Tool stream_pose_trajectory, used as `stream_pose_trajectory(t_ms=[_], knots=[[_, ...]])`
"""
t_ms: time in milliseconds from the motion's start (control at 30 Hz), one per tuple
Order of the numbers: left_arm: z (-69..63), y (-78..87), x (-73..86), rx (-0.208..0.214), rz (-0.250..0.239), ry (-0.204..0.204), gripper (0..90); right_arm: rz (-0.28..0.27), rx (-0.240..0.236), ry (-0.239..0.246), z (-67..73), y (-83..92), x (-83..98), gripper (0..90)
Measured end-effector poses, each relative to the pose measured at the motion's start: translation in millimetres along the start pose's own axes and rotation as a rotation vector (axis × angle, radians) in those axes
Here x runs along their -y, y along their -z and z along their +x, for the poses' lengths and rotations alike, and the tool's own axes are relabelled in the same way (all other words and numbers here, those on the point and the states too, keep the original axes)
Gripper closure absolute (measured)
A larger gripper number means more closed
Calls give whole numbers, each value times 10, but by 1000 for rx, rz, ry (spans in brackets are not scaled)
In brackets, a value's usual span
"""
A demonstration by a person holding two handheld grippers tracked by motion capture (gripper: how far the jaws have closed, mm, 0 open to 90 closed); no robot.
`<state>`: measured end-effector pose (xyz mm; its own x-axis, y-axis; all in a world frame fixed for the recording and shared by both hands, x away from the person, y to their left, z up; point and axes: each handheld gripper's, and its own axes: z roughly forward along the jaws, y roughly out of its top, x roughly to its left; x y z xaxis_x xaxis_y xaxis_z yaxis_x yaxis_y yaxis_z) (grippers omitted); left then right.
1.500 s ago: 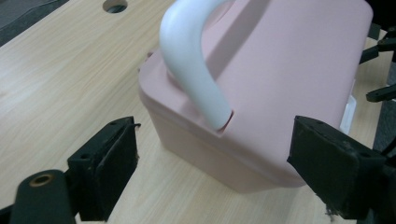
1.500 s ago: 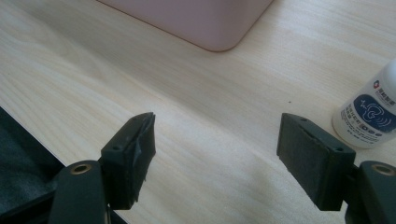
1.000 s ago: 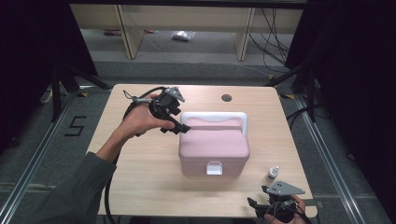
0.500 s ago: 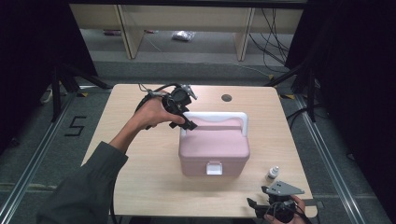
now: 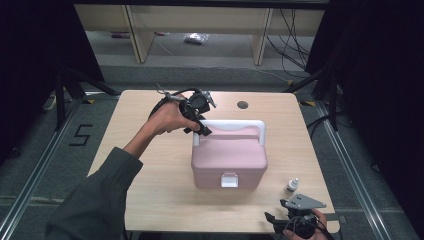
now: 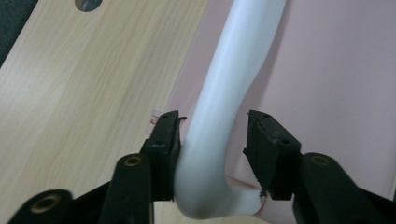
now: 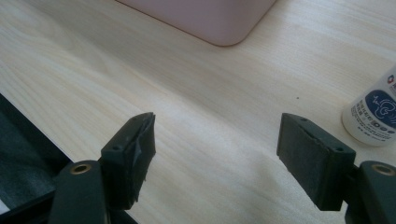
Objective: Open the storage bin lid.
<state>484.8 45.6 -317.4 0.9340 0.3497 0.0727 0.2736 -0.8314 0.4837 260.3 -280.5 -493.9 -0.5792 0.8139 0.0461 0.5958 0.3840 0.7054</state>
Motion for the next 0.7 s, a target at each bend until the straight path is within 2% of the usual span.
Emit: stream_pose_trajectory(t_ms=[100, 167, 300, 367, 400, 433, 467, 633, 667, 700], knots=[[22, 22, 7, -14, -9, -9, 675, 1, 2, 1, -2, -2, 0, 290], [18, 41, 12, -2, -14, -3, 680, 2, 0, 1, -3, -1, 0, 291], [23, 64, 7, -7, -3, -57, 691, 0, -3, 1, 0, 3, 0, 290], [8, 64, 4, -10, -22, -44, 692, -1, -4, 0, 1, 5, -1, 291], [14, 81, -2, -9, -7, -68, 692, -3, -3, 0, 0, 6, -2, 290], [-3, 82, -3, -10, -17, -59, 694, -2, -3, -2, -1, 7, -3, 291], [-2, 95, -6, -8, -8, -73, 695, -3, -11, -4, -3, 0, -1, 291], [8, 158, -30, -10, -17, -85, 699, -14, -7, 0, 1, 5, -3, 295], [0, 158, -31, -12, -36, -65, 699, -14, -24, -7, 11, 5, -3, 301], [15, 179, -37, -10, -17, -84, 699, -23, -17, 4, 12, 16, -8, 305]])
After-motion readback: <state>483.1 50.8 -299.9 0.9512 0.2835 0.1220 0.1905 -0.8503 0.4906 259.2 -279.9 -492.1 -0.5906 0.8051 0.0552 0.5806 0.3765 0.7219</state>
